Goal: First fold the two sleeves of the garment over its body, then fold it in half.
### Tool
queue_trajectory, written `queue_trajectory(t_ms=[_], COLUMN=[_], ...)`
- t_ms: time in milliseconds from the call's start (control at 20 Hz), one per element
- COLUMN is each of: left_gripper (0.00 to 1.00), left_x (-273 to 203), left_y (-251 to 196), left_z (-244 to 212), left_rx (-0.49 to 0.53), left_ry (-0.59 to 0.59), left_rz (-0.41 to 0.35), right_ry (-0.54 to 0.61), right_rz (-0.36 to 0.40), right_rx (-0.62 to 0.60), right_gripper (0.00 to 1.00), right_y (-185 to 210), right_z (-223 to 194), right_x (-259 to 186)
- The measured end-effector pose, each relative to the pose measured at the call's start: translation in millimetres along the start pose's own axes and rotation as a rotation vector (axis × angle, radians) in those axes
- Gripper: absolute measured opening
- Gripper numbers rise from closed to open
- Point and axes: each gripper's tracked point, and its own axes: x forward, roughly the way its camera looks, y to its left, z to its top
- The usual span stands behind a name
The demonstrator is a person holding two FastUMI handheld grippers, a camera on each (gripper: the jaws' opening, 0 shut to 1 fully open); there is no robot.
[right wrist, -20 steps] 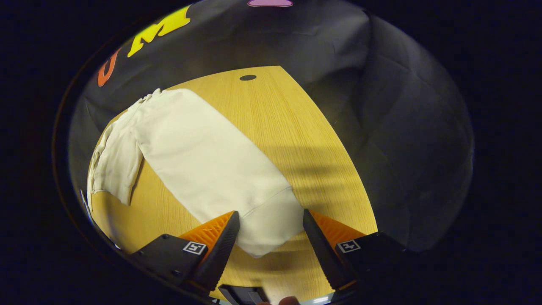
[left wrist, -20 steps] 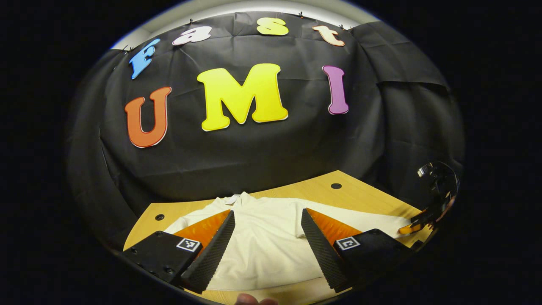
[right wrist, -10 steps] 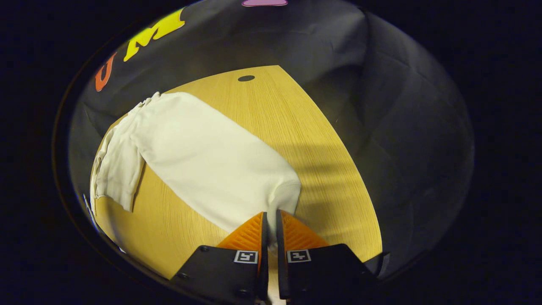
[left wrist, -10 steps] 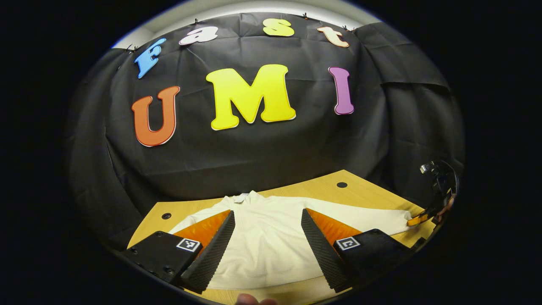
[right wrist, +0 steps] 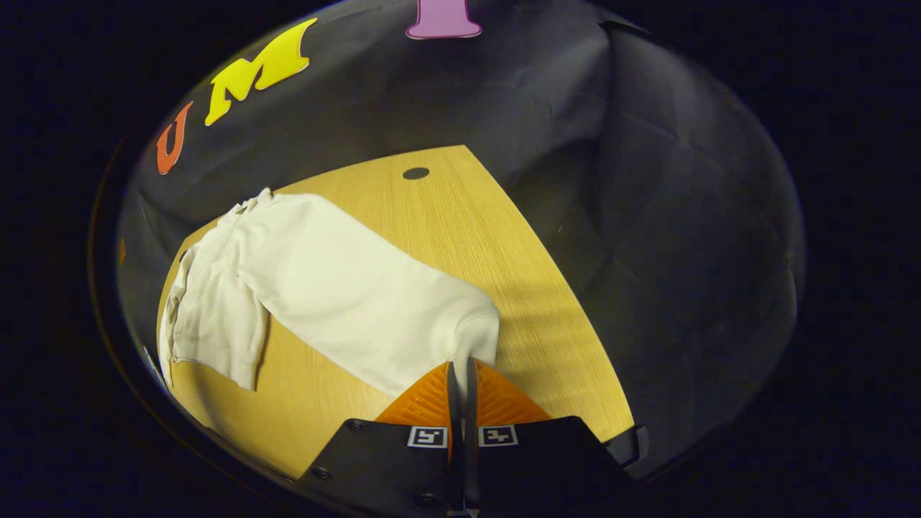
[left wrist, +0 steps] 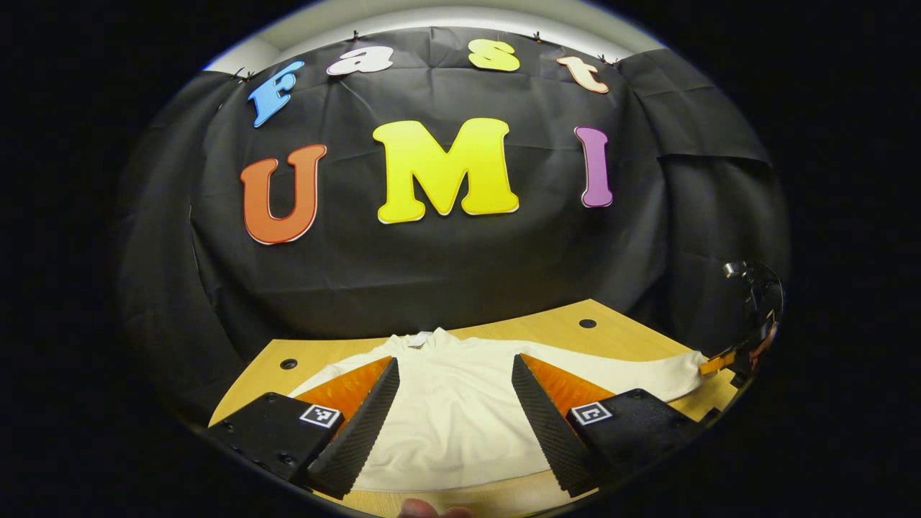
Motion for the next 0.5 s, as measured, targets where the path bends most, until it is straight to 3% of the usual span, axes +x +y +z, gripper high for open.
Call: queue_trajectory(t_ms=[300,500], left_gripper=[1.0,1.0], left_x=[-6,-15], left_y=[50,84], left_z=[-5,-13], left_rx=[0.02,0.003], left_ry=[-0.013,-0.012], left_rz=[0.081,0.132], right_ry=[-0.136,-0.223], right_rz=[0.069,0.136], right_rx=[-0.009,-0.055], right_gripper=[0.01,0.0], right_y=[41,97], right_z=[76,130], right_x=[-53,-81])
